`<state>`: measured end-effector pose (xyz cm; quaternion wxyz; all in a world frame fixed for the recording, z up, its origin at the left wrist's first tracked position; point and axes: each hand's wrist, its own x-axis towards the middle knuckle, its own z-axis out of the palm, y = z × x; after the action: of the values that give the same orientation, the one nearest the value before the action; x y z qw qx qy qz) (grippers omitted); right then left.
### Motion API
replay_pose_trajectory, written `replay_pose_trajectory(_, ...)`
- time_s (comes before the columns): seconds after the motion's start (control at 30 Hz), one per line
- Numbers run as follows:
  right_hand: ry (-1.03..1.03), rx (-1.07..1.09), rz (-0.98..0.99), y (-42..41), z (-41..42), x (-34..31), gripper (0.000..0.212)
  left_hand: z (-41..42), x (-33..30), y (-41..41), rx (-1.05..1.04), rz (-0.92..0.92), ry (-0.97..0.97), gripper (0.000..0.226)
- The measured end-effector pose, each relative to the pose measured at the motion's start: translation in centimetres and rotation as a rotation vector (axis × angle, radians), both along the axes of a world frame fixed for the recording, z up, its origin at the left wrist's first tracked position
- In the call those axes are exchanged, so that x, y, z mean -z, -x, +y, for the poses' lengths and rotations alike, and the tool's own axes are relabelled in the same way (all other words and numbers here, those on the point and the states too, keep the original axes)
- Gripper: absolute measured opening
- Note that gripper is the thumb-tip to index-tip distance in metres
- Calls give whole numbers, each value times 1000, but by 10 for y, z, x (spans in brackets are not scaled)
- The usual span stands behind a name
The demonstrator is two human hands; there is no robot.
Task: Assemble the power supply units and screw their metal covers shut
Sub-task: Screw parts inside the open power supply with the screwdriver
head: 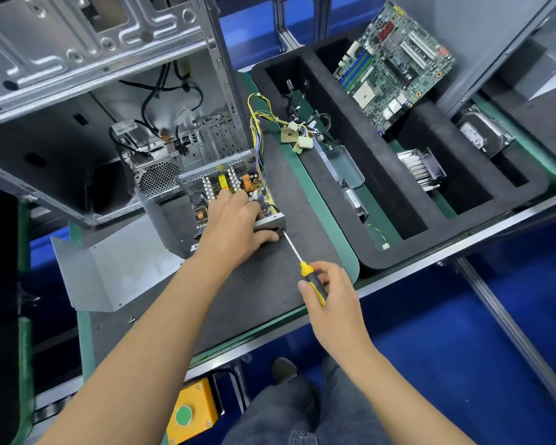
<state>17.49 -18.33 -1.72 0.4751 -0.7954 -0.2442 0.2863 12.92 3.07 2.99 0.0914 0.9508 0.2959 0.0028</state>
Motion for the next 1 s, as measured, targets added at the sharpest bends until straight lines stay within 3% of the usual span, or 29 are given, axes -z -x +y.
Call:
replay_pose_trajectory(0.2,-12,19,15,5,0,-1,21,2,-8,-5,-25,122,62,49)
replay_pose_trajectory(0.33,-15,17,18,5,1,-2,21,3,-13,-10,-34,152,132,61)
replay_pose_trajectory(0.47,-15,15,22,6,2,-2,21,4,-15,-11,51,256,79,59)
replay_pose_trajectory(0.67,-21,10,24,8,3,-1,21,5,-14,-2,179,167,36,51)
replay_pose_trajectory(1.0,-24,6,22,9,4,0,20,6,-18,-8,173,261,109,36)
